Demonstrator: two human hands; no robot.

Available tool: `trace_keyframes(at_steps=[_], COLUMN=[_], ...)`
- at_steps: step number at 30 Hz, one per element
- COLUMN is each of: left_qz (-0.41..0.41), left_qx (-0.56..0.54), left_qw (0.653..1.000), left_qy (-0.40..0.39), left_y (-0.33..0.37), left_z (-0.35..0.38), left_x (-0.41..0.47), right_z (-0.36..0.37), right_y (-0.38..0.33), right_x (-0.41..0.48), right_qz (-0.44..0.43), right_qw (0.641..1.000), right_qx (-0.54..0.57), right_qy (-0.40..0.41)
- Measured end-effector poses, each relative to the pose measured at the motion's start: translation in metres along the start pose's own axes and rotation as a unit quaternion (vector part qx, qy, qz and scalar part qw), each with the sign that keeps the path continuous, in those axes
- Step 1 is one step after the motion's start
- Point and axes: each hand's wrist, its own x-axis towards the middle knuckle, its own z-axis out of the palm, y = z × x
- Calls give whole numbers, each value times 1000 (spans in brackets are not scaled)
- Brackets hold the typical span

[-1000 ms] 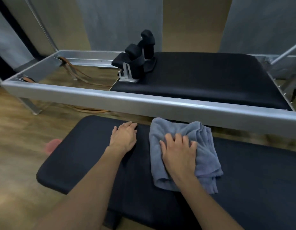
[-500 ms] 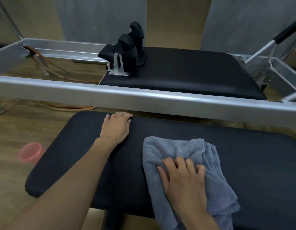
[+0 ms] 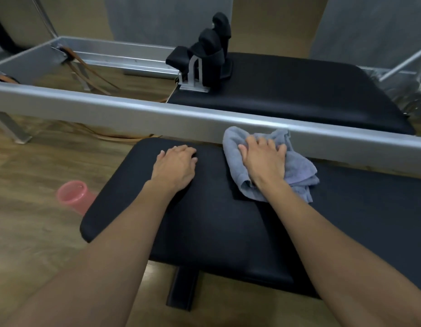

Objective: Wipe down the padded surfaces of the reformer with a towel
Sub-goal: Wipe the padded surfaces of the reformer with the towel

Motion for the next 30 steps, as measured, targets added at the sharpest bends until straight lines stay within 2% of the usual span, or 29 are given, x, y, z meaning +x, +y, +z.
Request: trace_keyframes(at_steps=[8,14,19,23,27,30], left_qz=[-6,5,-11,-17,-46,-67], left_qx=[-4,-20,-28,-30,-29,-62], left_qw=[1000,1000,997,996,996,995], left_qy=[-25,11,68,84,77,39], left_y=[-14,-28,-52,-69,-86,-90], left_z=[-6,-10,-4,0,-8,-18], left_x=[-37,-35,-22,-15,-21,-33], right_z=[-27,-32,-17,12,28,22], right_y=[-47,-69,-74,-96,-112,-114], right_x=[-147,-188,-122,-26,31,25], right_qz=[-3,-20,-47,-30,-29,-37], right_qw=[998,998,996,998,999,999], right_qx=[38,12,7,18,35,25], right_qy=[58,56,78,46,15,21])
